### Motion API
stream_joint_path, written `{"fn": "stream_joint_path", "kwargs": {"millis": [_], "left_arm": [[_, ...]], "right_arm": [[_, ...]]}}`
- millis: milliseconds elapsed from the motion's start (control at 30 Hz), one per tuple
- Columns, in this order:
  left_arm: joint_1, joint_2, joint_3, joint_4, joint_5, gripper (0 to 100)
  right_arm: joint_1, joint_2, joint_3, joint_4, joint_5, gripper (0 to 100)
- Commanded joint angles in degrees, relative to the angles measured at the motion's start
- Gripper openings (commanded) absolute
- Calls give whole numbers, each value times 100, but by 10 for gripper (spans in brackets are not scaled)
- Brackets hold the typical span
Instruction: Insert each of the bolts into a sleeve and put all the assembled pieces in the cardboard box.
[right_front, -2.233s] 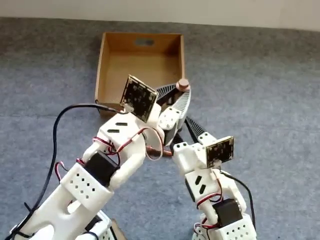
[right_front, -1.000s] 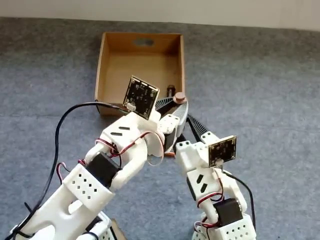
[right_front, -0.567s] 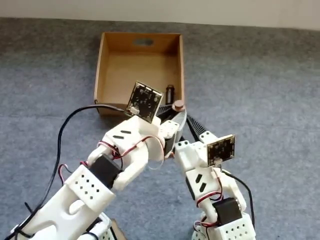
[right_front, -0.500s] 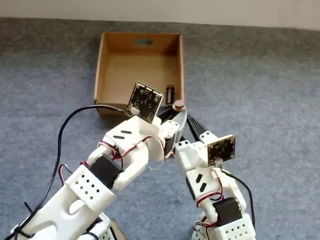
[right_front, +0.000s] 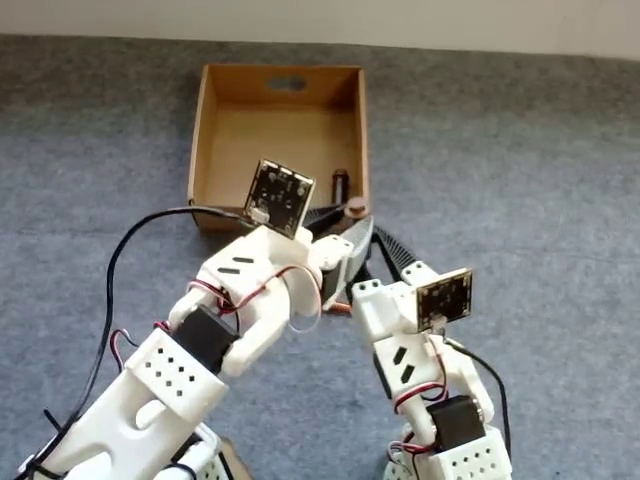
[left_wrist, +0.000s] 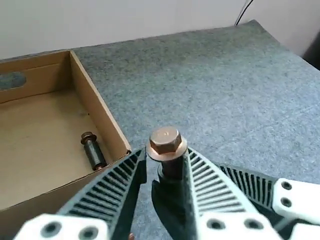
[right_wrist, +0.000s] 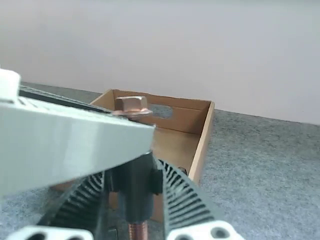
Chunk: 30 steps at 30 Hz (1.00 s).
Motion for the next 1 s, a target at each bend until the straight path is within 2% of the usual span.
{"fn": "stream_joint_path", "kwargs": {"millis": [0, 467, 767, 967], "left_arm": [[-215, -66, -277, 237, -9, 122], [92, -66, -822, 1196, -18, 123], [101, -66, -901, 1231, -26, 125], [101, -66, -910, 1618, -835, 123]], "right_arm": [[136, -75, -101, -136, -9, 7], [136, -75, -92, -136, -9, 7], [136, -75, -92, -136, -9, 7], [145, -75, -92, -136, -9, 7]]}}
